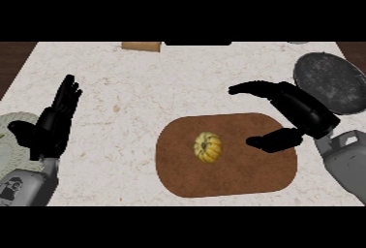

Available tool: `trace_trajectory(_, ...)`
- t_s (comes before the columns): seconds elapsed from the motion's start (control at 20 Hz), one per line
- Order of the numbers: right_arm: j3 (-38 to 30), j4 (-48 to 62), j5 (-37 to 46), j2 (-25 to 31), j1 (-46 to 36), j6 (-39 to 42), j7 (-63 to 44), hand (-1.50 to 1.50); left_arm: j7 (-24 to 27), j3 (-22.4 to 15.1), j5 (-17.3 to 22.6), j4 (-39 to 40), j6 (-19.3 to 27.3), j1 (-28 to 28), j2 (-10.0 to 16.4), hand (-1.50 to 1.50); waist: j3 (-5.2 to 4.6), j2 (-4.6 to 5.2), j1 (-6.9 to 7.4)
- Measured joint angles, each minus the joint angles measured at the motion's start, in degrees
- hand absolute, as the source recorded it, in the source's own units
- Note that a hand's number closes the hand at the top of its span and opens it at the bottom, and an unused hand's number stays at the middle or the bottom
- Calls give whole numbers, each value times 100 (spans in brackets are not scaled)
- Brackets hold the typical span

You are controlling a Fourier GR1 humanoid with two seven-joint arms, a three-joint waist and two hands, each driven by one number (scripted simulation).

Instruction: Pick the squash from the cutting board and place it in the pan

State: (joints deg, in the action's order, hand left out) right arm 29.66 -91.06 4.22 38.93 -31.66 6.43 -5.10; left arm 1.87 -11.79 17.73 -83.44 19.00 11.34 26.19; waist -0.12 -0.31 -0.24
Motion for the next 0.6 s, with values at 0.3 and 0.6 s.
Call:
trace_trajectory(0.3, 21, -648, -16, 547, -978, 1277, -1085, -150, -123, 62, 34, 116, -143, 149, -33, 0, -6, -5, 34)
trace_trajectory(0.6, 236, -788, -434, 202, -2225, 2540, -2749, -150, -92, 84, -39, 271, -172, 266, -150, 0, -9, 4, 70)
